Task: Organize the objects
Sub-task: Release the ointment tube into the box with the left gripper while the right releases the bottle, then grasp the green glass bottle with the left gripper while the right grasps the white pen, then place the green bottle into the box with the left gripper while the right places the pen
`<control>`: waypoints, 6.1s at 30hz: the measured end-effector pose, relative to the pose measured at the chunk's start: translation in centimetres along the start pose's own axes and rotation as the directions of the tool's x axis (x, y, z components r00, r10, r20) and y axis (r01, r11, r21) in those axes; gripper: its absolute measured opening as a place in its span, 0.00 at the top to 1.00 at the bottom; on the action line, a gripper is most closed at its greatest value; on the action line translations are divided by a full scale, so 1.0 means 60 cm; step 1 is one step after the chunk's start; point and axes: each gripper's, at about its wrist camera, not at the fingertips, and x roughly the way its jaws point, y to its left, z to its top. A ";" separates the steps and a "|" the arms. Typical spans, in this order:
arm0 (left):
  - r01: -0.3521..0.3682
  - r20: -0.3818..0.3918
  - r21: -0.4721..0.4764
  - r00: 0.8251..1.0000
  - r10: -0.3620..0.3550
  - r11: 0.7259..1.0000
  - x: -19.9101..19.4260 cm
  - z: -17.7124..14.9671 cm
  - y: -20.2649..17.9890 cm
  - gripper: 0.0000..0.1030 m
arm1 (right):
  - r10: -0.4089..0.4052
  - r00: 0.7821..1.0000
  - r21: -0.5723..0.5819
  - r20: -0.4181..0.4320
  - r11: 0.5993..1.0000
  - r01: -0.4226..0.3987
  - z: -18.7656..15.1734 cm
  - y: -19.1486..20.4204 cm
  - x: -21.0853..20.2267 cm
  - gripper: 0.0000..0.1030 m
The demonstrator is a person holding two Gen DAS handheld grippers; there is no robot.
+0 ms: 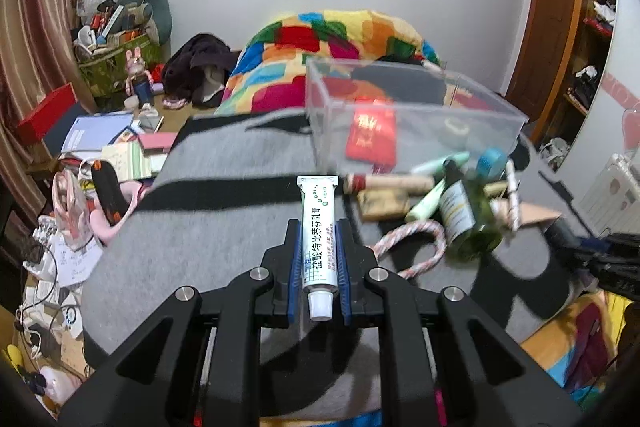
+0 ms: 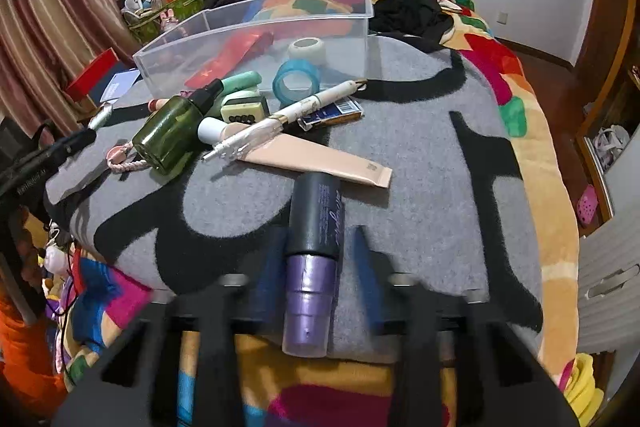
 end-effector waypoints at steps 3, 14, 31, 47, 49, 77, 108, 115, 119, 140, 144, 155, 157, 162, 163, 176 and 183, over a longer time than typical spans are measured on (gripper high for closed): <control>0.009 0.033 0.013 0.999 -0.009 1.000 -0.007 0.024 -0.009 0.85 | -0.005 1.000 -0.008 0.028 1.000 0.005 0.008 0.003 -0.007 0.77; 0.065 0.096 0.044 0.993 -0.069 0.997 0.010 0.111 -0.029 0.85 | 0.043 0.975 -0.030 0.216 0.999 -0.038 0.132 0.013 -0.055 0.77; 0.158 -0.098 0.025 0.983 -0.155 0.987 0.156 0.197 -0.055 0.85 | 0.109 0.992 -0.043 0.072 0.993 -0.106 0.309 0.026 0.094 0.77; 0.203 -0.128 0.059 0.973 -0.194 0.977 0.157 0.202 -0.071 0.84 | 0.151 0.987 -0.123 -0.055 0.980 -0.157 0.314 0.064 0.158 0.77; 0.203 -0.110 0.064 0.974 -0.196 0.977 0.141 0.203 -0.069 0.84 | 0.156 0.987 -0.122 -0.036 0.980 -0.159 0.311 0.060 0.140 0.74; 0.234 -0.166 0.120 0.963 -0.213 0.965 0.083 0.039 -0.149 0.54 | 0.106 0.994 0.075 -0.022 0.992 -0.104 0.131 0.003 0.078 0.59; 0.181 0.048 0.087 0.981 -0.186 0.980 -0.009 0.065 -0.117 0.61 | 0.031 0.994 0.121 0.101 0.992 -0.043 0.077 -0.067 -0.022 0.90; 0.177 0.116 0.068 0.976 -0.184 0.982 -0.034 0.096 -0.103 0.61 | 0.052 0.984 0.093 0.173 0.993 -0.069 0.091 -0.053 -0.067 0.90; 0.169 0.145 0.054 0.974 -0.175 0.984 -0.037 0.113 -0.094 0.61 | 0.066 0.976 0.067 0.208 0.994 -0.081 0.107 -0.039 -0.079 0.90; 0.114 0.088 -0.010 0.990 -0.112 0.993 0.074 0.189 -0.061 0.61 | 0.098 0.974 -0.043 0.206 0.995 -0.091 0.248 0.027 0.011 0.90; 0.108 0.066 -0.016 0.992 -0.106 0.994 0.099 0.199 -0.062 0.61 | 0.105 0.978 -0.048 0.180 0.994 -0.098 0.269 0.036 0.038 0.90; 0.090 0.007 -0.012 0.996 -0.090 0.996 0.153 0.207 -0.066 0.61 | 0.167 0.985 -0.097 0.038 0.982 -0.163 0.311 0.045 0.123 0.90; 0.094 0.002 -0.008 0.996 -0.094 0.996 0.155 0.208 -0.068 0.61 | 0.166 0.986 -0.108 0.018 0.981 -0.163 0.311 0.046 0.136 0.90; 0.096 -0.017 0.012 0.995 -0.095 0.995 0.165 0.209 -0.077 0.61 | 0.148 0.989 -0.123 -0.011 0.981 -0.148 0.309 0.042 0.154 0.90; 0.102 -0.026 0.013 0.994 -0.102 0.995 0.168 0.210 -0.078 0.61 | 0.147 0.989 -0.124 -0.019 0.981 -0.148 0.307 0.041 0.157 0.90; 0.122 -0.005 0.047 0.993 -0.122 0.991 0.121 0.198 -0.090 0.32 | 0.141 0.989 -0.132 0.053 0.982 -0.133 0.289 0.031 0.087 0.66; 0.099 0.023 0.041 0.995 -0.100 0.994 0.070 0.178 -0.065 0.07 | 0.156 0.982 -0.142 0.107 0.980 -0.140 0.255 0.021 0.028 0.46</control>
